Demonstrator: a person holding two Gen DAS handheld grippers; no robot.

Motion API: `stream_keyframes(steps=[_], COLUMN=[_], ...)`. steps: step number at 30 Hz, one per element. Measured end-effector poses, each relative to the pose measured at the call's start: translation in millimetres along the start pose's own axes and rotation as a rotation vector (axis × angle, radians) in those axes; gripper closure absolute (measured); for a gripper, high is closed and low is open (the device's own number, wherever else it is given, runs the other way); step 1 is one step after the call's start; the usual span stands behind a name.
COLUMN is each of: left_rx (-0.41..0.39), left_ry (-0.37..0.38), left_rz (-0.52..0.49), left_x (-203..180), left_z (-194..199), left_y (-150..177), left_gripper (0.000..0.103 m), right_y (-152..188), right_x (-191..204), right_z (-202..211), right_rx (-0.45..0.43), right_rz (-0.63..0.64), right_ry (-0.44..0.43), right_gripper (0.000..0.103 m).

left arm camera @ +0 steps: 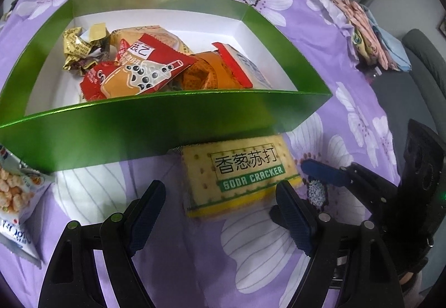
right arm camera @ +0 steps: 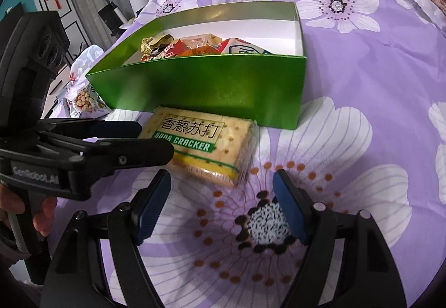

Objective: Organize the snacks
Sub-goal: 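Move the right tool back to the yellow soda-cracker pack, then close the right gripper on the yellow soda-cracker pack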

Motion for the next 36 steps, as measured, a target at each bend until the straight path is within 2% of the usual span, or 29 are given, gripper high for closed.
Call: stream_keyframes(steps=[5,7,12,15,19,27,36], left_rx=[0.004,0.002,0.0,-0.006,-0.009,-0.021,-0.061], left_ry=[0.029,0.036,0.059,0.046,0.046,0.034,0.024], left_rz=[-0.004,-0.011,-0.008,-0.013,-0.003,-0.016,-0.089], left_x=[-3,-4,-4,-2,3,-2,-22], left_z=[-4,-5,-5,-3,1,12,33], left_y=[-2,-2,-2,0,1,3,2], left_gripper=[0.022,0.022,0.029,0.037,0.042,0.042,0.042], right_y=[-4,-6,-5,-5,-3,1,3], right_x=[7,10,13,15,18,25,33], right_z=[-7,-8,-9,-8,-5,7,33], right_rx=[0.011,0.011,0.013,0.01,0.001,-0.028,-0.073], right_rz=[0.038,0.049,0.067,0.073,0.073,0.046,0.009], right_ry=[-0.019,-0.034,-0.033,-0.027,-0.023,-0.026,-0.018], right_gripper=[0.029,0.04,0.048,0.049,0.052,0.054,0.054])
Point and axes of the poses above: each gripper's, at about its wrist camera, not at the fingertips, and z roughly against the way its jaws point, x to its left, y to its underside, the point moved 7 cm from there along -z, roughly the way its jaws point, and after that the axes turned 8 degrees about -x, right-handed, at the moved point
